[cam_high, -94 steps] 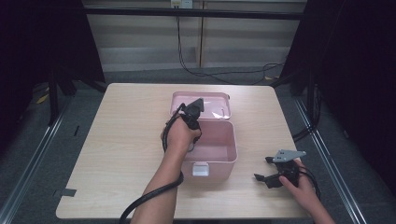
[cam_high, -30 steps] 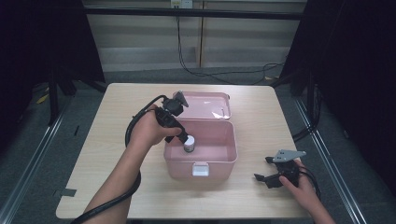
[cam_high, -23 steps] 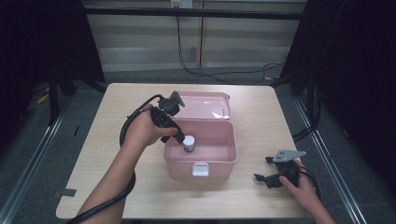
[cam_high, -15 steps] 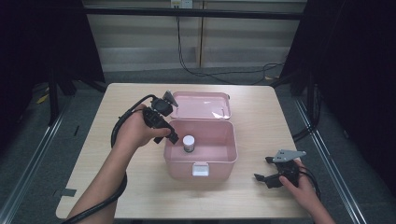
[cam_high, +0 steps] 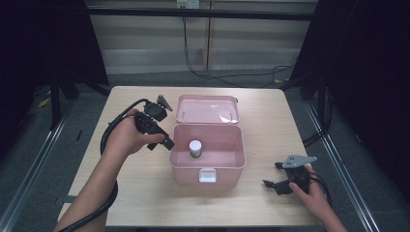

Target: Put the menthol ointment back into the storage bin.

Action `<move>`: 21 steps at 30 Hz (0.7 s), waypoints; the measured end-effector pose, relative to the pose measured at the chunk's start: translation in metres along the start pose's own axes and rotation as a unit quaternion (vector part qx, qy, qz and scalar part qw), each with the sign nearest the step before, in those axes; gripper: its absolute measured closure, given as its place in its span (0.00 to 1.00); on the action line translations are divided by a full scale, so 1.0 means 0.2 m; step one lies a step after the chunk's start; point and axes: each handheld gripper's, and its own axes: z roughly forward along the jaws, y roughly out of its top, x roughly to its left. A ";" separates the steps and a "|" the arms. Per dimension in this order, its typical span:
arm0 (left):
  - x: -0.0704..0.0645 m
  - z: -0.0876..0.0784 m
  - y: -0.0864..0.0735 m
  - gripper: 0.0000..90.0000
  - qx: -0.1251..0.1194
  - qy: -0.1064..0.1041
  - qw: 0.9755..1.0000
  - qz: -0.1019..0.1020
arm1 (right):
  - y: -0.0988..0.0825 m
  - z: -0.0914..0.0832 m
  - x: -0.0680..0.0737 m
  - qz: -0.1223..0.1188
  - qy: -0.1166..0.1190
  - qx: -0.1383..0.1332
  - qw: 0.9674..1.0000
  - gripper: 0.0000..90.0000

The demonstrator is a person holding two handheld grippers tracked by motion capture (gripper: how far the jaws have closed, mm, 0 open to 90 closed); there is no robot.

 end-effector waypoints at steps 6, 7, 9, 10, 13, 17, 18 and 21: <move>0.03 -0.01 -0.04 0.27 -0.002 0.001 1.000 -0.006 | 0.00 0.00 0.00 0.000 0.000 0.000 1.000 0.14; 0.03 -0.02 -0.05 0.27 0.001 0.003 1.000 -0.003 | 0.00 0.00 0.00 0.000 0.000 0.000 1.000 0.14; 0.05 -0.02 -0.06 0.27 0.004 0.004 1.000 -0.007 | 0.00 0.00 0.00 0.000 0.000 0.000 1.000 0.14; 0.05 -0.02 -0.07 0.27 0.002 0.004 1.000 -0.007 | 0.00 0.00 0.00 0.000 0.000 0.000 1.000 0.14; 0.07 -0.01 -0.09 0.27 0.001 0.005 1.000 -0.011 | 0.00 0.00 0.00 0.000 0.000 0.000 1.000 0.14; 0.10 -0.01 -0.14 0.27 0.003 0.002 1.000 -0.017 | 0.00 0.00 0.00 0.001 0.000 0.001 1.000 0.14; 0.10 0.00 -0.15 0.27 0.003 0.003 1.000 -0.019 | 0.00 0.00 0.00 0.001 0.000 0.001 1.000 0.14; 0.13 0.01 -0.19 0.27 0.001 0.000 1.000 -0.026 | 0.00 0.00 0.00 0.000 0.000 0.001 1.000 0.14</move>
